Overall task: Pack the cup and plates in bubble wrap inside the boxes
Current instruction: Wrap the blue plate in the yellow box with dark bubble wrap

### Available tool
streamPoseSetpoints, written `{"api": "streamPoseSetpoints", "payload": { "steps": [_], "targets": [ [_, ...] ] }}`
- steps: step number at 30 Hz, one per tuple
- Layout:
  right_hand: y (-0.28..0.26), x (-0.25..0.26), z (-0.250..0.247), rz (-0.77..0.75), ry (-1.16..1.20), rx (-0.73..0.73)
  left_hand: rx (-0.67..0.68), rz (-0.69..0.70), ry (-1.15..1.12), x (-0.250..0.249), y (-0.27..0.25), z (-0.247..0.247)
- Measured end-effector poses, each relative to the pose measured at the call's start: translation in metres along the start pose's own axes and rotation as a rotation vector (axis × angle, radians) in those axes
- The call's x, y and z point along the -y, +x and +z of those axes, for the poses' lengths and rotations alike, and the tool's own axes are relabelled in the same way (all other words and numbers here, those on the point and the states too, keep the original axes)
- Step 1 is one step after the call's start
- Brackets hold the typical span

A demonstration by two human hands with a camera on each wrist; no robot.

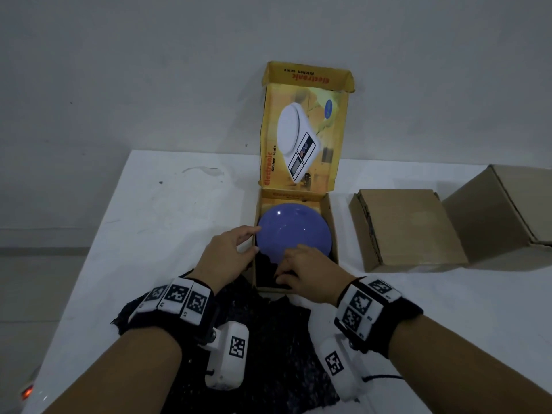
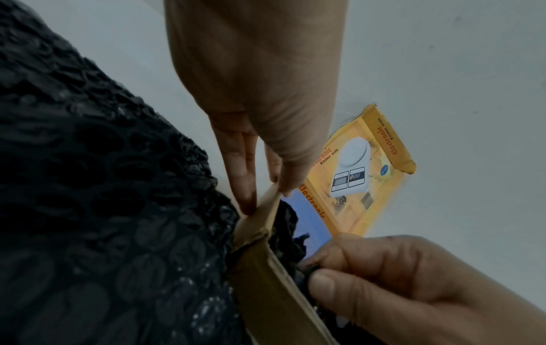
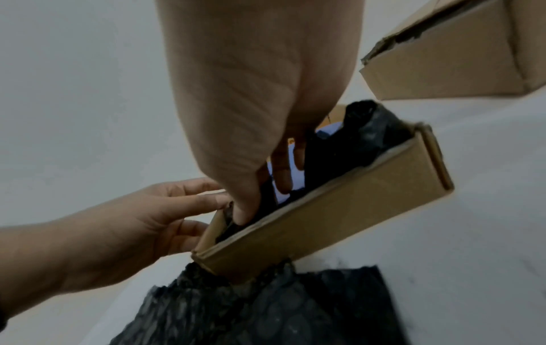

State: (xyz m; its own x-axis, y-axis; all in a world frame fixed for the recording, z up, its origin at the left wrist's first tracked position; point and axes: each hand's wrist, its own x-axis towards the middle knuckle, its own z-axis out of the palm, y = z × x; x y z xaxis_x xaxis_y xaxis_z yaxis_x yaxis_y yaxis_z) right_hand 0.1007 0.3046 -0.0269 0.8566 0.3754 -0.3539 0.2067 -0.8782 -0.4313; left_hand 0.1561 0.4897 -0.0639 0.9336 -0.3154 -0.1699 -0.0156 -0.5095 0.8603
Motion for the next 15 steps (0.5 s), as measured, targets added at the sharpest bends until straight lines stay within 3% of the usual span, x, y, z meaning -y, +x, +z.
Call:
{"api": "streamPoseSetpoints", "payload": {
  "steps": [5,12,15],
  "targets": [
    [0.008,0.01,0.009,0.115,0.066,-0.179,0.002,-0.002,0.011,0.002,0.001,0.0],
    [0.005,0.015,0.005,0.096,-0.213,0.0,0.002,0.007,0.003,0.002,0.001,0.001],
    [0.002,0.019,0.011,0.063,-0.276,-0.006,-0.003,0.0,0.006,0.003,0.002,0.002]
  ]
}}
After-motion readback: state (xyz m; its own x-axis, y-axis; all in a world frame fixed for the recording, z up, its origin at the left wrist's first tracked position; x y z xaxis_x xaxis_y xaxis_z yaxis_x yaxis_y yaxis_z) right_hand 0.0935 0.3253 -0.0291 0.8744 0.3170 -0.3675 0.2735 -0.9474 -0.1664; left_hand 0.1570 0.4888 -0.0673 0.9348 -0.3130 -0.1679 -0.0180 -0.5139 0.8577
